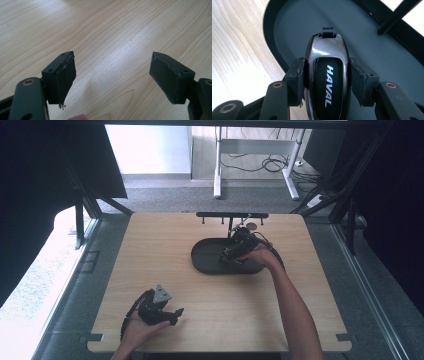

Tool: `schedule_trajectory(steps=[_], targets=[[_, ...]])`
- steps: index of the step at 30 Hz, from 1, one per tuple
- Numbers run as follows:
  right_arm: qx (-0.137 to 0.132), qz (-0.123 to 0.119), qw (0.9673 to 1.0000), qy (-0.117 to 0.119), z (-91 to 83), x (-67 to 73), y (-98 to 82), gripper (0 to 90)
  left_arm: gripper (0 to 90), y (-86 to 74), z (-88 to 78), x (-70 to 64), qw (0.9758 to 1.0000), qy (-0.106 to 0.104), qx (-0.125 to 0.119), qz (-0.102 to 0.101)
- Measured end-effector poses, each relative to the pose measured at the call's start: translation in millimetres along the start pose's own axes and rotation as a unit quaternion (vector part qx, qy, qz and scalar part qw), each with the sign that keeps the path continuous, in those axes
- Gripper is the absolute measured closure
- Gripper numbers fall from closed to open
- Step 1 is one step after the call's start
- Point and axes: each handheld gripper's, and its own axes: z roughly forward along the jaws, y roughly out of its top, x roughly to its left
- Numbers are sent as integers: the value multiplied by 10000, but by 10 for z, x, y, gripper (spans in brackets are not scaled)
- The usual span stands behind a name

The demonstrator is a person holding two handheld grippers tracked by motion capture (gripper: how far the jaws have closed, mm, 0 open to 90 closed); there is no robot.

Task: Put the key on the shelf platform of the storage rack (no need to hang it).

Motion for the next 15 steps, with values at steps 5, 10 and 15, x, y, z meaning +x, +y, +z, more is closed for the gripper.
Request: schedule_trajectory(steps=[5, 10, 15], targets=[[100, -79, 9999, -35, 51, -10, -10, 494, 213, -2, -3, 9, 10000, -28, -10, -16], [147, -120, 9998, -90, 84, -15, -28, 494, 213, -5, -7, 15, 10000, -28, -4, -23], [148, -160, 9997, -118, 117, -21, -62, 493, 213, -4, 0, 8, 10000, -31, -5, -19]])
